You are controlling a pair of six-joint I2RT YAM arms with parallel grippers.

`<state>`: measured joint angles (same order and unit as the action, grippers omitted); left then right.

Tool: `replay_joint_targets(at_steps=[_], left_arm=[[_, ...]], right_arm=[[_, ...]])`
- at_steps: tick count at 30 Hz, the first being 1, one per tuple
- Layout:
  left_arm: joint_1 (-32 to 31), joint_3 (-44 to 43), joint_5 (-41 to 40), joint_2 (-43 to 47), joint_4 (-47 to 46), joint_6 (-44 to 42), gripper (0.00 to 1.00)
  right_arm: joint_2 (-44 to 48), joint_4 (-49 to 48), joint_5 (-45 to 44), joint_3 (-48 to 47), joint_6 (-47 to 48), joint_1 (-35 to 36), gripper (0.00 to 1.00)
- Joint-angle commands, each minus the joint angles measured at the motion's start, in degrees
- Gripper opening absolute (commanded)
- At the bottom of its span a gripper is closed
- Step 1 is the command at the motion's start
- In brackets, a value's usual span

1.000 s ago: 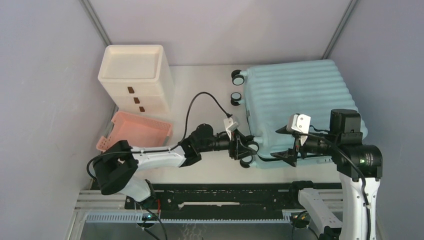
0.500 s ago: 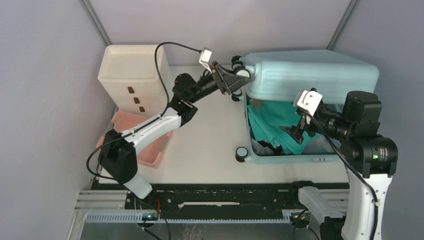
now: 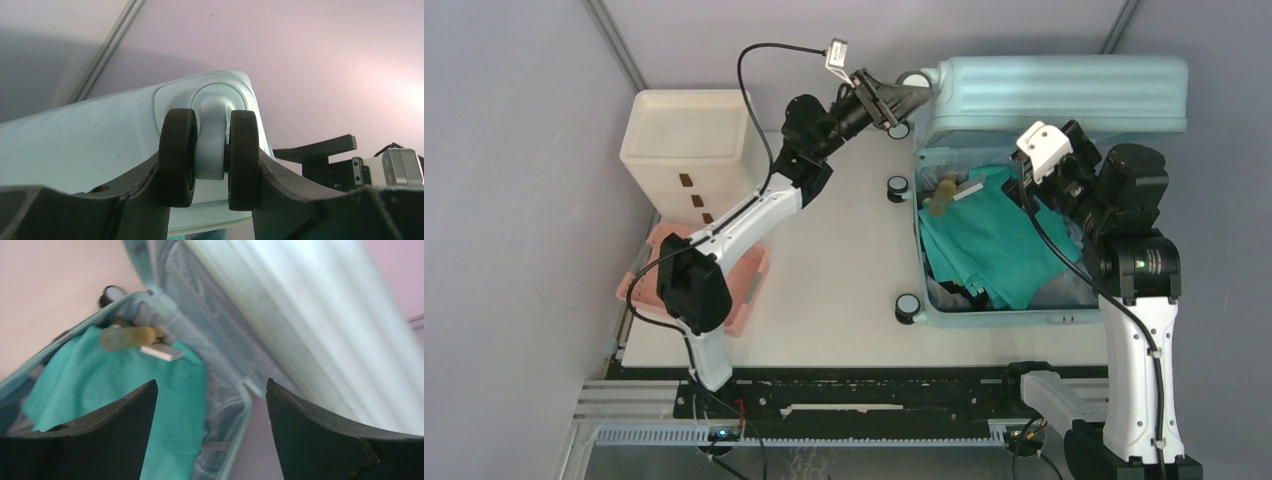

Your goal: Open, take out, and arrange the luggage

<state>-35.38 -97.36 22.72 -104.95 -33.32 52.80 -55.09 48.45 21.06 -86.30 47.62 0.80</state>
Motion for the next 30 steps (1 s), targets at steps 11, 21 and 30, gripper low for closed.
replay_joint_targets(at_steps=[11,21,30], left_arm=[[5.02,-13.86,-8.71,-3.45,7.51,-4.15,0.00],[6.06,-20.98,-7.69,-7.91,10.27,-2.30,0.00],[6.78,-26.05,-7.79,-11.31,12.18,-0.83,0.00]], right_arm=[[-10.05,-17.34,-5.86,-10.42,0.93,4.47,0.67],[-15.52,-22.80,-11.55,-9.88,7.69,7.17,0.66],[-19.16,-27.49,-14.83,-9.97,14.22,8.32,0.19]])
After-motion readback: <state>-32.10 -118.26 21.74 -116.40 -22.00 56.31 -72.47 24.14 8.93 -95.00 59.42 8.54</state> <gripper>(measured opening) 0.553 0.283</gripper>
